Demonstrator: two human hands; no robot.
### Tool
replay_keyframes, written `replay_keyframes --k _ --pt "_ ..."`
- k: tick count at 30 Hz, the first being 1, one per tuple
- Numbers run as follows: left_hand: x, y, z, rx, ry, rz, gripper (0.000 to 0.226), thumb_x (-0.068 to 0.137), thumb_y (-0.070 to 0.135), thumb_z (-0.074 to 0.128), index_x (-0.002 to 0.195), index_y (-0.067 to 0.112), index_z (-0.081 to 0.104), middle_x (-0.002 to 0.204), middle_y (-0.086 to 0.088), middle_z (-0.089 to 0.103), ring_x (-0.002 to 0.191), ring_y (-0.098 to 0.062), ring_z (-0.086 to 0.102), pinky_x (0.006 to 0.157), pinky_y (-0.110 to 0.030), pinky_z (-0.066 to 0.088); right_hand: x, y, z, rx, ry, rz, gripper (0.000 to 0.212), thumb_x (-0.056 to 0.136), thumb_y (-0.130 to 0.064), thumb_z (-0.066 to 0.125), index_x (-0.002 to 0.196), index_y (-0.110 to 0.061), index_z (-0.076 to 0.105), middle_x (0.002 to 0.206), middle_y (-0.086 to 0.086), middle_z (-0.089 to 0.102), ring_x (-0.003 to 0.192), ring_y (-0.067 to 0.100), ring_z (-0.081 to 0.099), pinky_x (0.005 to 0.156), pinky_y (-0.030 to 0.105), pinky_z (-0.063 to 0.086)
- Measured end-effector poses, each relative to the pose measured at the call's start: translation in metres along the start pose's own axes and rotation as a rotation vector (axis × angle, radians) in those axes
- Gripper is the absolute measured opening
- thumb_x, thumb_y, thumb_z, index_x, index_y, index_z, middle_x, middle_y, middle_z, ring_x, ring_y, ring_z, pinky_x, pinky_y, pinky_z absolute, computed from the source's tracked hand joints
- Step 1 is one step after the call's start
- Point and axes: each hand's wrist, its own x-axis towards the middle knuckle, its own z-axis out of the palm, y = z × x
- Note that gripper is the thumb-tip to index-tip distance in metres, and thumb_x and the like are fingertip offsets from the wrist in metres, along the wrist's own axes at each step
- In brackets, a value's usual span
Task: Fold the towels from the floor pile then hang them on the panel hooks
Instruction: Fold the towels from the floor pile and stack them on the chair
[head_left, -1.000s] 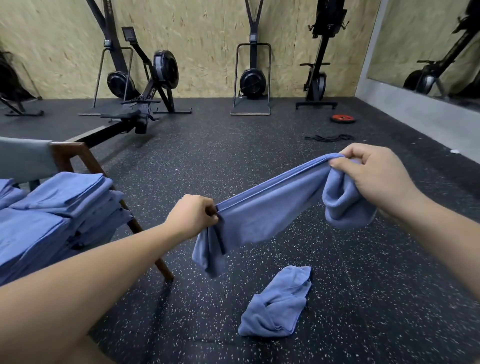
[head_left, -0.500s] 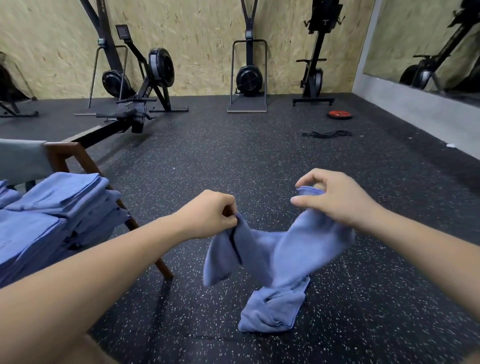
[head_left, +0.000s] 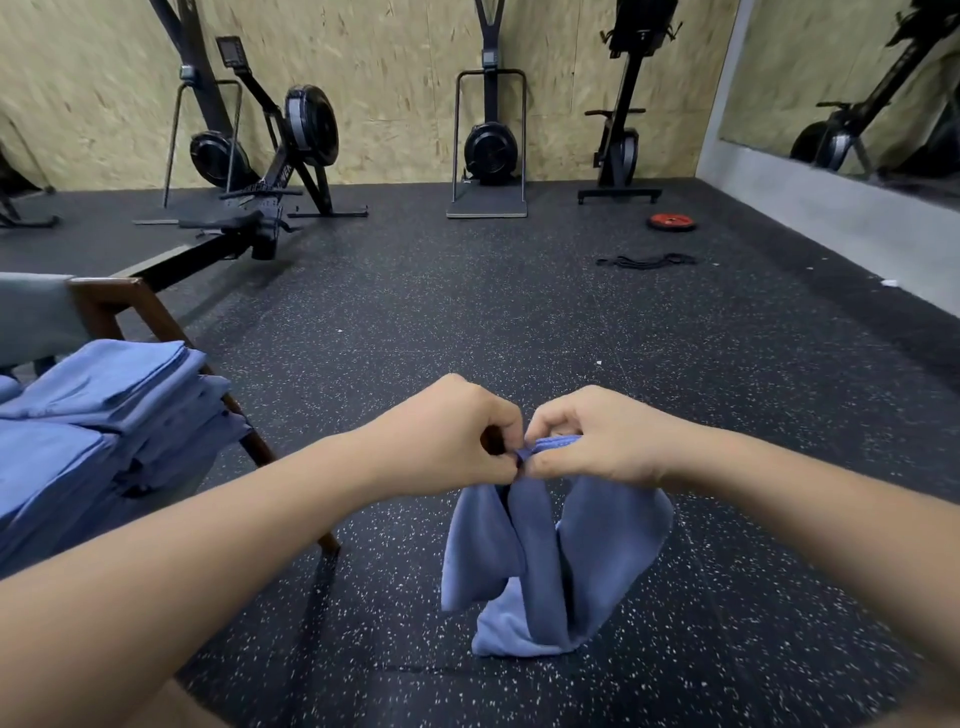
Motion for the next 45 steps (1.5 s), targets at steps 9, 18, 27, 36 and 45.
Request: replay_keyframes --k 9,18,27,36,45 --pt "0.010 -0.021 0.027 0.197 -0.023 -0.120 0.035 0.072 0.049 0.055 0.071 0.014 0.058 0.071 -0.007 0.065 0.066 -0.028 0.057 0.062 -0.038 0.053 0.004 -0.006 -0.015 -0.205 0.151 -0.127 0.018 0.088 -0.035 0.078 0.082 -0.022 0.067 0.073 0.013 0.066 0.064 0.010 0.045 0.064 0.036 0.037" --pt "0.009 -0.061 0.008 0.159 0.011 -0.151 0.037 0.082 0.045 0.048 0.065 0.013 0.049 0.067 -0.006 0.056 0.065 -0.027 0.051 0.063 -0.036 0.045 -0.004 0.006 -0.045 -0.395 0.306 -0.105 0.018 0.090 -0.025 0.080 0.079 -0.023 0.067 0.063 -0.003 0.062 0.060 0.003 0.045 0.064 0.027 0.038" --pt "-0.005 -0.076 -0.026 -0.021 0.083 -0.127 0.036 0.096 0.051 0.075 0.069 0.028 0.067 0.070 0.010 0.061 0.060 -0.007 0.047 0.057 -0.028 0.037 -0.007 0.029 -0.066 -0.449 0.360 0.026 0.015 0.090 -0.031 0.080 0.079 -0.027 0.069 0.071 -0.004 0.071 0.076 0.021 0.066 0.078 0.035 0.051" --pt "-0.015 -0.066 -0.039 -0.339 0.332 -0.225 0.030 0.075 0.047 0.091 0.073 0.020 0.079 0.072 0.002 0.076 0.067 -0.003 0.062 0.062 -0.027 0.047 -0.010 0.037 -0.070 -0.408 0.360 0.076 0.014 0.090 -0.032 0.080 0.079 -0.028 0.072 0.076 -0.004 0.074 0.084 0.025 0.069 0.085 0.038 0.054" --pt "-0.018 -0.064 -0.041 -0.319 0.400 -0.213 0.033 0.074 0.051 0.088 0.073 0.020 0.078 0.070 0.000 0.074 0.062 -0.004 0.055 0.058 -0.029 0.042 -0.008 0.043 -0.071 -0.404 0.333 0.092 0.014 0.090 -0.032 0.080 0.079 -0.029 0.071 0.075 -0.005 0.074 0.083 0.026 0.069 0.084 0.042 0.054"
